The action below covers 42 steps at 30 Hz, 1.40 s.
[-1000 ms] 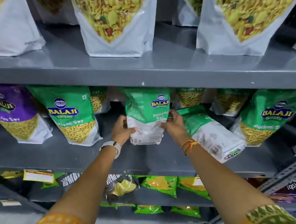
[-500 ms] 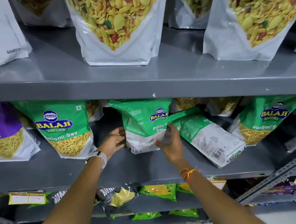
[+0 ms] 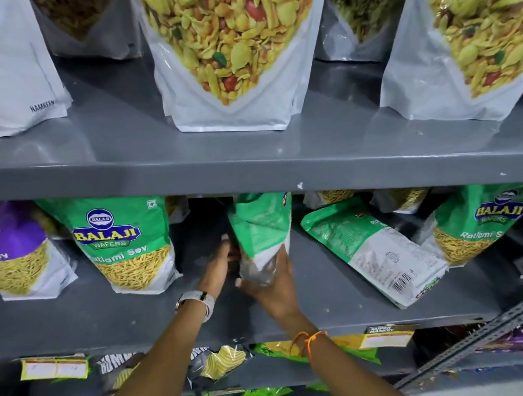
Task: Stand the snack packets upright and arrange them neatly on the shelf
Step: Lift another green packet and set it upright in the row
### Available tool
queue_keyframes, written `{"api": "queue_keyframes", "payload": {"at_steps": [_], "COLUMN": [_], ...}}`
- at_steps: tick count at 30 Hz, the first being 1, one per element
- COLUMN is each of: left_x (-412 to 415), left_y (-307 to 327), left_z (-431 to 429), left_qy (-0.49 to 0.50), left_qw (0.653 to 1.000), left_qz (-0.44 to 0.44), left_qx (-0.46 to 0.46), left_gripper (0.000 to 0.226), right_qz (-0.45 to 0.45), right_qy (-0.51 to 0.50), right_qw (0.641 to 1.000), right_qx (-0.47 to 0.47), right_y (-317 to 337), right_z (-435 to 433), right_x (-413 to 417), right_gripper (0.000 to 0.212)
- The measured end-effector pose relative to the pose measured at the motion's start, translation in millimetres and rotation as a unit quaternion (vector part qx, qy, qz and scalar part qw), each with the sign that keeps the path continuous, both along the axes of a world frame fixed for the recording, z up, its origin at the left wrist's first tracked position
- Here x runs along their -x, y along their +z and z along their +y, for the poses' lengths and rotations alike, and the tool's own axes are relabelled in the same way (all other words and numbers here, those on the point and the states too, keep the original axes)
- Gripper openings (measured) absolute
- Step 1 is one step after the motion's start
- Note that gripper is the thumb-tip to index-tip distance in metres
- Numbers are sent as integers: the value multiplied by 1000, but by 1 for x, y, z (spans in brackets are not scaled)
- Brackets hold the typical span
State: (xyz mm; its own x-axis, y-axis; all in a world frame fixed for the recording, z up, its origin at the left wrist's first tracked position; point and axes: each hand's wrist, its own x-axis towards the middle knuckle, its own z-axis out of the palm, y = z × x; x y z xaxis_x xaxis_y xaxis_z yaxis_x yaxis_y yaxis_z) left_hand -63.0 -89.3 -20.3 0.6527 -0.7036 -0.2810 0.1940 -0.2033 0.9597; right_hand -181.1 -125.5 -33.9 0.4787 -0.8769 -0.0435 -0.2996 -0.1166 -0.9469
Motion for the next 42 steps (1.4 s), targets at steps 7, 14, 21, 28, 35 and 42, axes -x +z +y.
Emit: {"api": "queue_keyframes", "payload": {"at_steps": [7,14,21,28,35,42], "left_x": [-5,-9,3,3,7,68], "left_y": [-1,16,-9,-10,-5,-13], "left_z": [14,5,15,12,9,23], "left_qy": [23,-127,-72,-75,-58,274], "left_qw": [985,987,982,976,982,947], "left_qz": [-165,-79,-168,-204,-176,-138], "left_qx": [34,58,46,11,37,96], "left_gripper": [37,53,85,98,30,27], "right_qz": [-70,-4,-18,-14,-3,62], "right_qy": [41,187,106,115,79,0], "right_qw": [997,977,993,993,997,992], "right_qx": [-19,-99,-56,-35,-7,106], "right_y": [5,20,9,7,9,43], "right_z": [-44,-83,-90,-84,-64,-100], "right_x": [11,20,38,43,50,91], "right_gripper": [72,92,50,49,67,49]}}
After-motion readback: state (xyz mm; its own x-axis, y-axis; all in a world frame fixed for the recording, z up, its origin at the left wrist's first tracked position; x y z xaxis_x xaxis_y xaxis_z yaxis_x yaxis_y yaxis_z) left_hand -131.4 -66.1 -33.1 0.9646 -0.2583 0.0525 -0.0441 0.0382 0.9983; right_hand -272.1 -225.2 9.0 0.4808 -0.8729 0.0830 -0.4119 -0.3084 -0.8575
